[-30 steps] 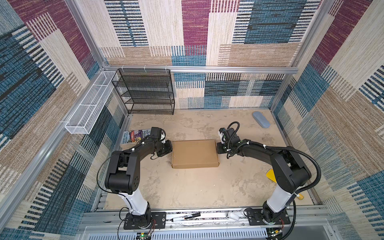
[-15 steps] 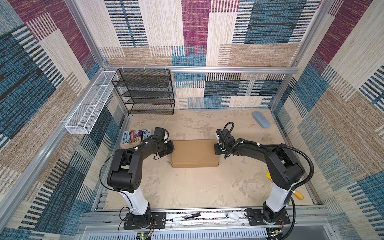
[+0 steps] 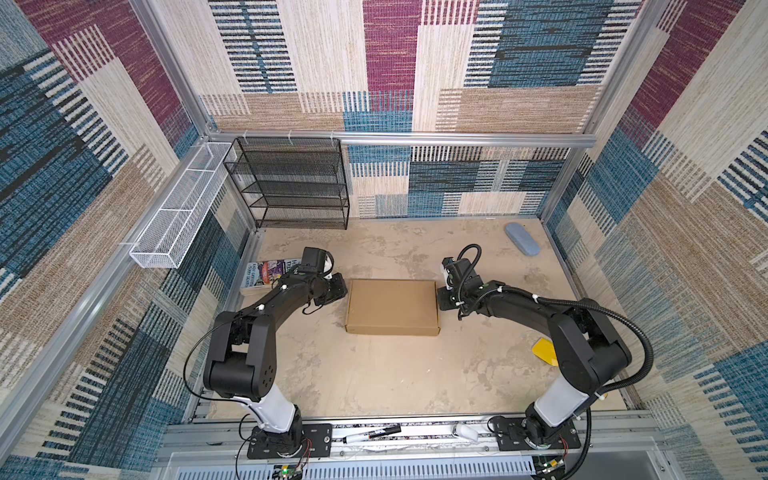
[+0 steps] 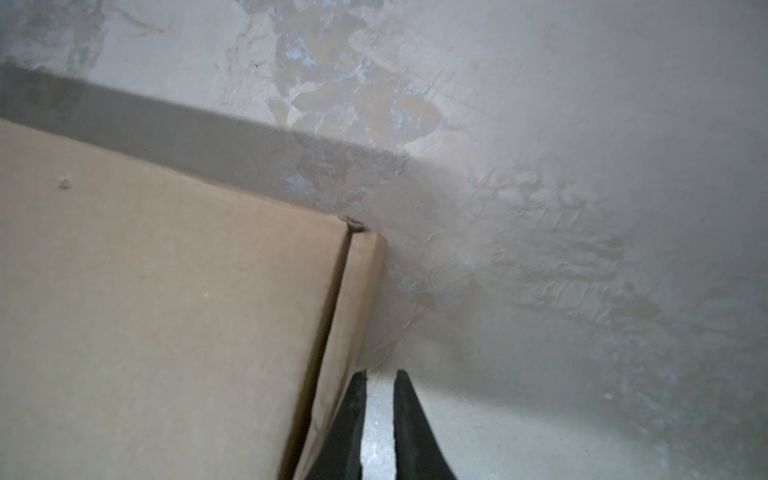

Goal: Fold the paper box

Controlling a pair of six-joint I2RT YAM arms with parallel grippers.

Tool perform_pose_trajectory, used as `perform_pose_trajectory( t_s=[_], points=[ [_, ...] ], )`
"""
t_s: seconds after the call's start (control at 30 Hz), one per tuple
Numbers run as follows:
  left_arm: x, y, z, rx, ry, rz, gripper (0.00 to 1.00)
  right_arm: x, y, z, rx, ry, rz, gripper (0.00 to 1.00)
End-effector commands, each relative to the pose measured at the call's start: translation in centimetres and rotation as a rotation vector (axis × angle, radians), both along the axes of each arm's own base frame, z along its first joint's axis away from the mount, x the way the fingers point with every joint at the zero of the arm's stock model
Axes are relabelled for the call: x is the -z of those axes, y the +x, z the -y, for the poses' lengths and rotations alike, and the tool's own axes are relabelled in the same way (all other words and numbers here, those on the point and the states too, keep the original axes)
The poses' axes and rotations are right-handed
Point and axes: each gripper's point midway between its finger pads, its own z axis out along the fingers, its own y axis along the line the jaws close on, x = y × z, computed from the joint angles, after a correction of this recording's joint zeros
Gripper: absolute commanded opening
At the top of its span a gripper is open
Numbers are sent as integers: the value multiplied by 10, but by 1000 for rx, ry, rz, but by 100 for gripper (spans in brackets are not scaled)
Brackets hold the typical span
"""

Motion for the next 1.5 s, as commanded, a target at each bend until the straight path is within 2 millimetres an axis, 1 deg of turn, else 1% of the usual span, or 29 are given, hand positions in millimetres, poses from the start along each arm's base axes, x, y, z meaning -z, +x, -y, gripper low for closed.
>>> perform_pose_trajectory(
  t_s=[0.0, 0.13, 0.3, 0.33, 0.4, 0.47, 0.5, 0.53, 0.57, 0.6, 0.67, 0.7, 0.77, 0.87, 1.03, 1.3, 1.47],
  points=[
    [-5, -7, -9, 6, 40, 2, 30, -14, 8, 4, -5, 8, 59, 18],
    [-12, -13, -20, -12, 73, 24, 36, -30, 12, 16, 12, 6, 119, 20],
    [-24, -22, -38, -48, 138, 77, 46, -63, 18, 31, 43, 39, 262, 25],
    [-28, -24, -41, -53, 146, 90, 53, -69, 18, 35, 54, 43, 291, 25],
    [-36, -27, -47, -70, 161, 126, 70, -81, 18, 45, 84, 56, 359, 26],
    [-45, -29, -52, -87, 173, 172, 92, -94, 15, 56, 120, 66, 427, 35],
    [-49, -31, -54, -94, 181, 191, 100, -99, 13, 61, 135, 69, 455, 41],
    [-54, -32, -57, -106, 193, 211, 99, -104, 11, 66, 151, 72, 486, 51],
    [-58, -33, -61, -119, 205, 231, 99, -109, 9, 71, 166, 75, 517, 63],
    [-61, -35, -64, -129, 215, 249, 99, -114, 6, 76, 184, 75, 544, 71],
    [-67, -38, -71, -152, 245, 292, 99, -121, 2, 87, 221, 70, 592, 96],
    [-67, -40, -76, -170, 264, 305, 99, -123, -1, 92, 238, 66, 610, 100],
    [-70, -45, -86, -203, 304, 335, 99, -126, -5, 102, 273, 51, 639, 100],
    [-72, -53, -98, -236, 355, 375, 99, -126, -11, 108, 283, 43, 682, 100],
    [-71, -65, -125, -333, 472, 425, 99, -120, -22, 119, 310, 30, 750, 100],
    [-70, -65, -129, -268, 571, 562, 99, -128, -34, 140, 402, 11, 827, 99],
    [-59, -60, -130, -247, 619, 650, 99, -129, -40, 147, 403, -26, 877, 100]
  ],
)
